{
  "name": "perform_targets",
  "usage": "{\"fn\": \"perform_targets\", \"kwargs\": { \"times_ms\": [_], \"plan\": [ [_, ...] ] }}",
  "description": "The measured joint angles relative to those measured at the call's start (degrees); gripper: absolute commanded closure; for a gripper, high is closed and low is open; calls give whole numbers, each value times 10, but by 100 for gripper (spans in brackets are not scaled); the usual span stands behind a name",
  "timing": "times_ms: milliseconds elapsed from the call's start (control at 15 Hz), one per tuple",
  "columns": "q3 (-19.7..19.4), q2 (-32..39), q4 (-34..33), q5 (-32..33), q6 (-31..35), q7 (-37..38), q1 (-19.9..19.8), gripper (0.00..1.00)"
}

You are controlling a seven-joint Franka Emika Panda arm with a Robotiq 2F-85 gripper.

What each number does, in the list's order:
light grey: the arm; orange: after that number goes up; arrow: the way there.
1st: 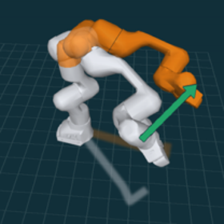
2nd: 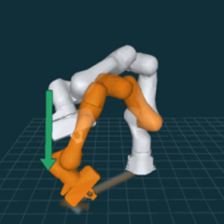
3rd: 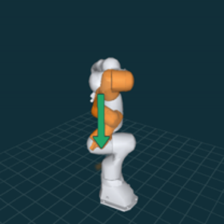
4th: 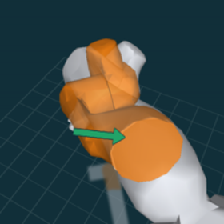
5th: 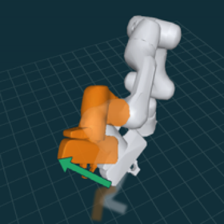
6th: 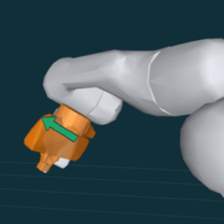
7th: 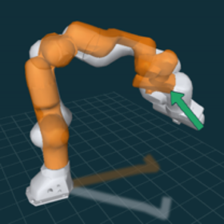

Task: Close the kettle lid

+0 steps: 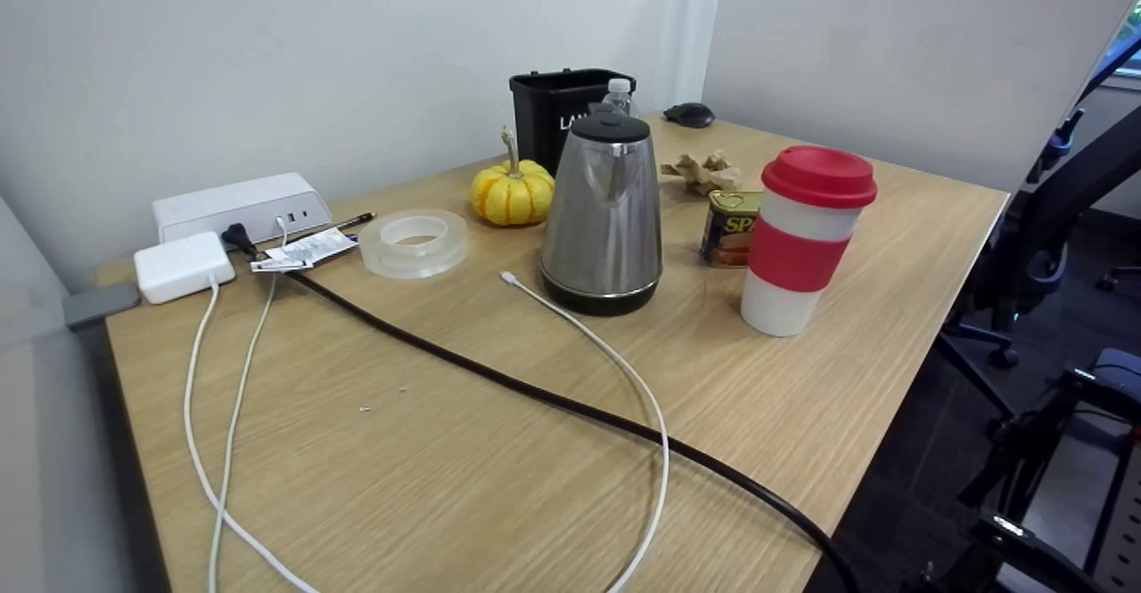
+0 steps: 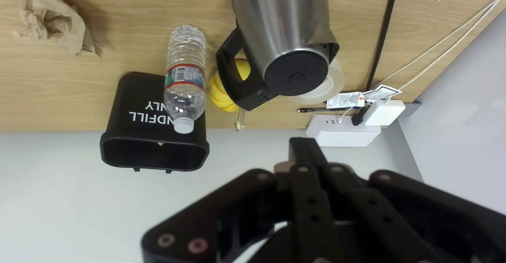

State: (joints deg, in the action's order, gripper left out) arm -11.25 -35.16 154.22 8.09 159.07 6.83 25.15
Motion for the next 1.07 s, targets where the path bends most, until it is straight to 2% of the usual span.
{"fn": "perform_targets", "kwargs": {
  "times_ms": [333, 400, 467, 533, 733, 1067],
  "plan": [
    [22, -52, 23, -56, -59, -80, -66, 98],
    [25, -62, 29, -60, -68, -84, -78, 74],
    [29, -72, 35, -64, -74, -85, -89, 73],
    [32, -82, 40, -68, -80, -85, -98, 96],
    [40, -87, 42, -76, -81, -86, -104, 74],
    [42, -84, 42, -77, -81, -86, -104, 73]
  ]
}}
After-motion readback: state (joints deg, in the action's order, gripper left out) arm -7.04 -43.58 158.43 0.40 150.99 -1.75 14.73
